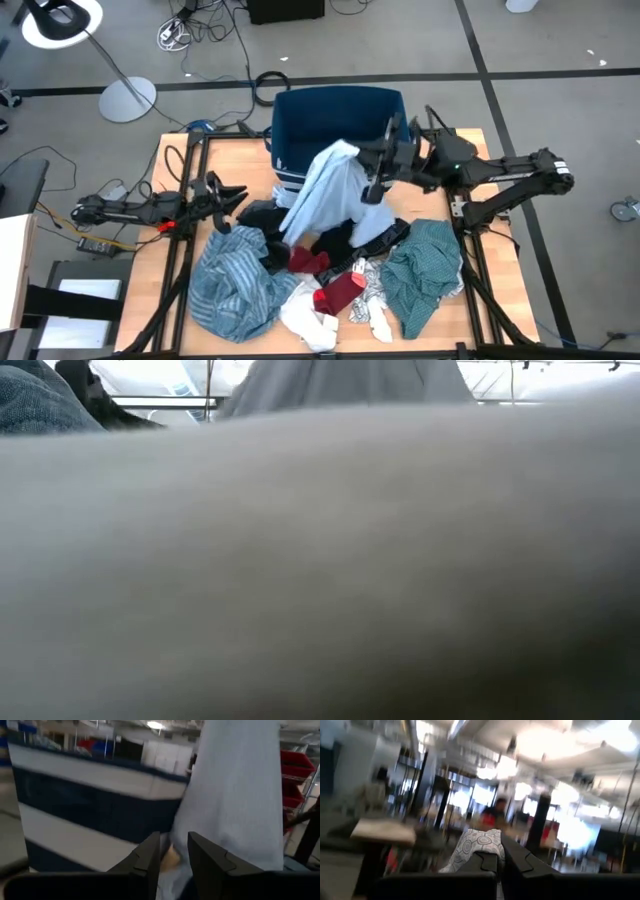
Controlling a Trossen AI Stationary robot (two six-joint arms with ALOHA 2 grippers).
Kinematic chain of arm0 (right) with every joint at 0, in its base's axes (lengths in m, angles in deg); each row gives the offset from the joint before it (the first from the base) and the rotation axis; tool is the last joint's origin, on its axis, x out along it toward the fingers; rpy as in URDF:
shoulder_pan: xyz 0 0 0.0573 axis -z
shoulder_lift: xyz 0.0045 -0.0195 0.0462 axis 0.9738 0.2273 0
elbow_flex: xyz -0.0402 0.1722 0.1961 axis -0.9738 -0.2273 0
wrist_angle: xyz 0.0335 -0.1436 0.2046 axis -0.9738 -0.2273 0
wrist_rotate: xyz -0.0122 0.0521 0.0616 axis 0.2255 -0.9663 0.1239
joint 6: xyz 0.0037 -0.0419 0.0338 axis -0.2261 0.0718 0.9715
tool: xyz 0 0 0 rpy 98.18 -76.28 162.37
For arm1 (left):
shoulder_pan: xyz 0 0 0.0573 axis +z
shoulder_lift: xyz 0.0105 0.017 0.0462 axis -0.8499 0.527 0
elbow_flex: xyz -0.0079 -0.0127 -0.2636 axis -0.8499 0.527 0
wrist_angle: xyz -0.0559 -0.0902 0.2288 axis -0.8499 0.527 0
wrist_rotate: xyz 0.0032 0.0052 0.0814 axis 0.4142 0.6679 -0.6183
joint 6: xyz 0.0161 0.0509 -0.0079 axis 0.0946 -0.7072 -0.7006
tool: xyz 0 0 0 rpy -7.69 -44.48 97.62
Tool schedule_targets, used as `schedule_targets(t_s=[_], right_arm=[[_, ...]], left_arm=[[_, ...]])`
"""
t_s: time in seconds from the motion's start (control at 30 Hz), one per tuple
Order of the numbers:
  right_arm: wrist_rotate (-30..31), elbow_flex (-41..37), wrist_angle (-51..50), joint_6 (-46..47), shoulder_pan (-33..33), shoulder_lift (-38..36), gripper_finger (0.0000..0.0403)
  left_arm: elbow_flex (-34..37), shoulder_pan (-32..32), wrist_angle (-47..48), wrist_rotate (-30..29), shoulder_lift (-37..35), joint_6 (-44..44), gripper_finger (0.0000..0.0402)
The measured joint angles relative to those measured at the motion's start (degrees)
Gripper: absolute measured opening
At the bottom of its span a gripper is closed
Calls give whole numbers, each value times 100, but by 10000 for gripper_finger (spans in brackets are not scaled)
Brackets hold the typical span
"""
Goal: Sort clothes
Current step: Put the light blue shirt into the blue laundry bin
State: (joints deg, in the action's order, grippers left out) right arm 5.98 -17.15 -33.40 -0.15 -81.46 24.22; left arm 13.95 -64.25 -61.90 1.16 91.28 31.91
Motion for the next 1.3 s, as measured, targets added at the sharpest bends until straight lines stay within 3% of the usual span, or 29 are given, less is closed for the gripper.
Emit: schedule_targets(t_s=[0.07, 0.23, 0.47, 0.67, 0.83, 1.0, 1.07, 1.3], right_arm=[[-223, 17, 529, -61, 166, 88, 0], [-669, 842, 644, -16, 505, 515, 0], [-773, 2899, 70, -319, 917, 1556, 0], [-794, 4709, -125, -407, 1422, 2338, 0], [-1392, 6242, 66, -380, 2004, 2911, 0], [-1548, 6057, 1306, -308, 2554, 2770, 0], [-1321, 6071, 436, -122, 2690, 2642, 0], [-676, 6162, -4079, -3, 3097, 2645, 0]], left_arm=[[-1, -8, 38, 3, 211, 199, 106], [-1, -109, -52, 9, 789, 570, 106], [-1, -244, -703, 26, 1327, 465, 106], [-1, -270, -729, 42, 1386, 414, 106], [-1, -270, -721, 42, 1386, 410, 106], [-1, -269, -719, 40, 1384, 394, 106], [-1, -268, -690, 39, 1384, 391, 106], [-1, -268, -671, 14, 1385, 391, 106]])
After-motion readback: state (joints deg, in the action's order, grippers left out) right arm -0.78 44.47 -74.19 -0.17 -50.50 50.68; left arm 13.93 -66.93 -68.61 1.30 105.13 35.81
